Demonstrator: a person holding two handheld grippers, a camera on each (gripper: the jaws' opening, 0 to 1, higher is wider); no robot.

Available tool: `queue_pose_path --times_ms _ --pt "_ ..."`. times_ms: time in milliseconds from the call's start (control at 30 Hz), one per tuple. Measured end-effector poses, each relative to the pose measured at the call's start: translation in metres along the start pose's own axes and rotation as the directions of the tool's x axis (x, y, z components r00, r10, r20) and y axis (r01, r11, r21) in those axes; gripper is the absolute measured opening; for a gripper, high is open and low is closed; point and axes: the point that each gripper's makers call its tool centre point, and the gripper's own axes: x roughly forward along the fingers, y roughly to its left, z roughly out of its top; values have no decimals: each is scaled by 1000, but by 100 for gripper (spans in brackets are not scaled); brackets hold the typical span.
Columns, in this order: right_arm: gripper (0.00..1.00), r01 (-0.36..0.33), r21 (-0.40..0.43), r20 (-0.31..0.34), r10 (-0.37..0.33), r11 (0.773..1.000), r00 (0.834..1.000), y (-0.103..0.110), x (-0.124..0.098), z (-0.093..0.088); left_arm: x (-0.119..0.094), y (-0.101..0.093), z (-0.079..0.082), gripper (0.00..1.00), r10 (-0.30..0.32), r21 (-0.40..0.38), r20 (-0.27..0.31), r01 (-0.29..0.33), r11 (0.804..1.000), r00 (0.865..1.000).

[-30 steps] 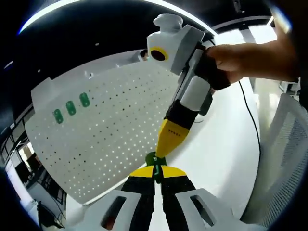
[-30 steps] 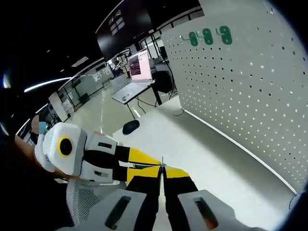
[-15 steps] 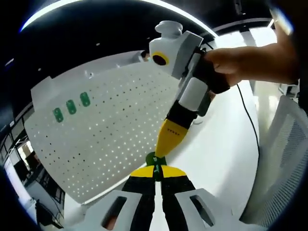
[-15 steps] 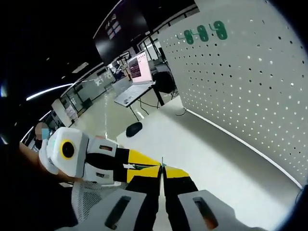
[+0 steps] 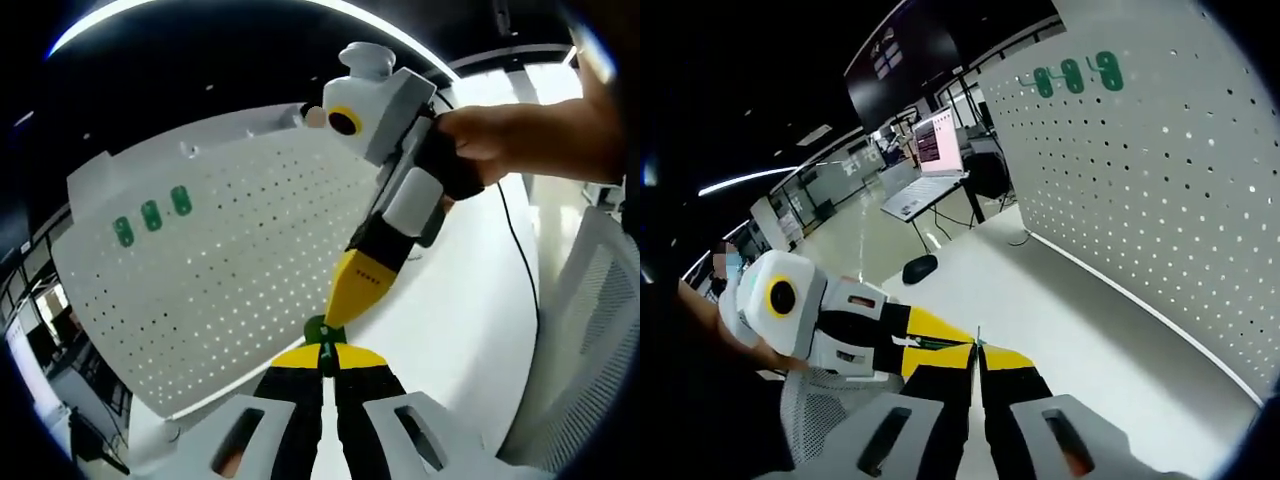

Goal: Insert the hook assembly into the mounting plate slot until the hook locks in place.

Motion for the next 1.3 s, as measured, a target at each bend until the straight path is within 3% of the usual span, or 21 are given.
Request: queue_pose_path --times_ms 567,800,1133,1300 --pt "15 9 -95 81 -1 995 997 7 -8 11 -3 12 2 2 21 -96 9 -20 995 1000" --pt "17 20 -122 121 -5 992 993 8 -12 16 -6 23 2 2 46 -128 10 -44 991 999" --pt "20 57 -217 203 -12 974 979 10 -20 21 -11 39 6 2 76 -163 18 -72 984 997" --pt "23 92 -251 283 -18 964 959 9 -27 29 -13 49 8 2 94 -180 24 -88 980 995"
